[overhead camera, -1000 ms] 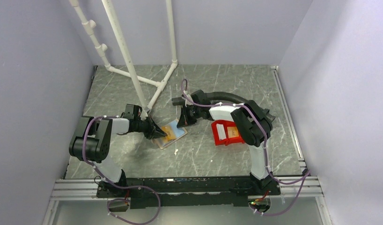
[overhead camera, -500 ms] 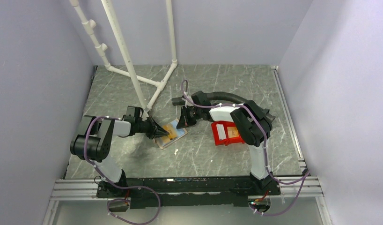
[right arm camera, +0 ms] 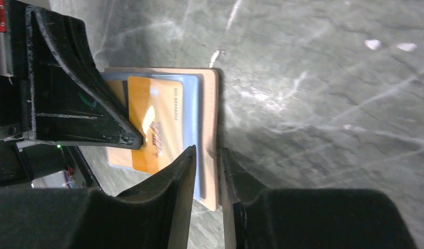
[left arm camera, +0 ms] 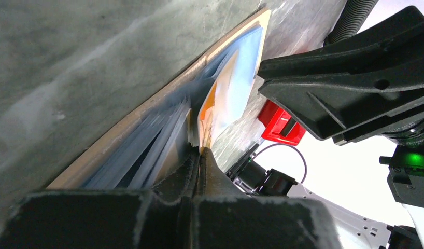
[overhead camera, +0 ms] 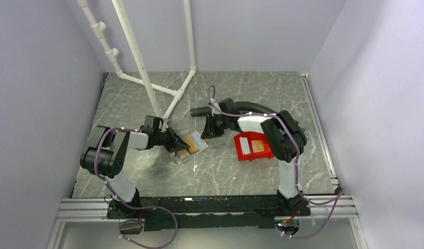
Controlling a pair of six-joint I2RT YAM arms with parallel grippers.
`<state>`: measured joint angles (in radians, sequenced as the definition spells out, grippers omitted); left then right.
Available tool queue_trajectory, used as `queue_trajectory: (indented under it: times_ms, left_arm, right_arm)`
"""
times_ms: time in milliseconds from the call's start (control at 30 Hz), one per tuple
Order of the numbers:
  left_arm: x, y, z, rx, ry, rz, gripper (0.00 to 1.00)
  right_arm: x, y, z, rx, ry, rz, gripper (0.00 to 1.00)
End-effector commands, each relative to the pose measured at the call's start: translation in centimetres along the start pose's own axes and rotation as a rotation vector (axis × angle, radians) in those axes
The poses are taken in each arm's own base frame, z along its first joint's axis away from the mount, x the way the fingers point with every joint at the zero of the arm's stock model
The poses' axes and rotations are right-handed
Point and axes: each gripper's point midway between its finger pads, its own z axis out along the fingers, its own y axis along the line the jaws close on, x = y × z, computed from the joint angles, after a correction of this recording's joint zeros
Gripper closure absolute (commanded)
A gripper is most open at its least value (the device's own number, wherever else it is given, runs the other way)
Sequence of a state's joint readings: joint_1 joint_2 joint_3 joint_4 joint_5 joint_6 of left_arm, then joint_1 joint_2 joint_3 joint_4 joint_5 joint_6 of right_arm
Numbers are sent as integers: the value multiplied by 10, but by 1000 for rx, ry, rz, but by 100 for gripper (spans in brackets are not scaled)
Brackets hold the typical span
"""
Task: Put the credit cards into the card holder
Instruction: Insert the credit card into the card holder.
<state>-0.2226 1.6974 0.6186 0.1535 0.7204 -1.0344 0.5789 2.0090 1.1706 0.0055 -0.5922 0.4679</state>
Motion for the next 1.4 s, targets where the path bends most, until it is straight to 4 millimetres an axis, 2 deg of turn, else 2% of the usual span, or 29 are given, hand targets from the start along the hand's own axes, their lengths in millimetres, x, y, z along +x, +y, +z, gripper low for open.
queue_trajectory:
  times_ms: [0, 67, 200, 533, 633, 767, 1000, 1133, 1167, 1267, 1300, 1333, 1367]
  left_arm:
    - [-18, 15, 11, -91, -84, 7, 100]
    - [-17, 13, 15, -96, -87, 13, 100]
    - [-19, 11, 18, -118, -104, 32, 100]
    - [-22, -1, 33, -114, -115, 53, 99]
    - [-20, -2, 29, -123, -123, 51, 82]
    - [-11, -1, 10, -172, -129, 73, 63]
    - [0, -9, -26, -282, -128, 151, 54]
    - [-4, -16, -37, -308, -153, 199, 56]
    - [-6, -18, -37, -307, -157, 210, 59]
    - [-13, -35, -23, -214, -151, 252, 86]
    - [-15, -35, -16, -202, -136, 248, 94]
    - [-16, -36, -9, -191, -121, 246, 100]
    - [-17, -34, -3, -188, -106, 241, 100]
  right_arm:
    - [-6, 4, -4, -28, -25, -24, 74]
    - [-2, 4, 1, -50, -8, -5, 78]
    - [6, 8, 8, -113, 12, 27, 93]
    - [12, 10, 12, -123, 27, 31, 99]
    - [9, 8, 10, -102, 20, 17, 99]
    - [6, 8, 6, -75, 13, -1, 98]
    - [0, 5, -1, -22, -3, -34, 96]
    - [-2, 9, -3, -33, -8, -36, 95]
    - [-2, 11, -3, -42, -9, -37, 95]
    - [-2, 21, -4, -83, -9, -32, 95]
    - [-3, 25, -4, -97, -11, -33, 95]
    - [-4, 26, -5, -103, -14, -30, 95]
    - [-4, 28, -6, -108, -14, -31, 93]
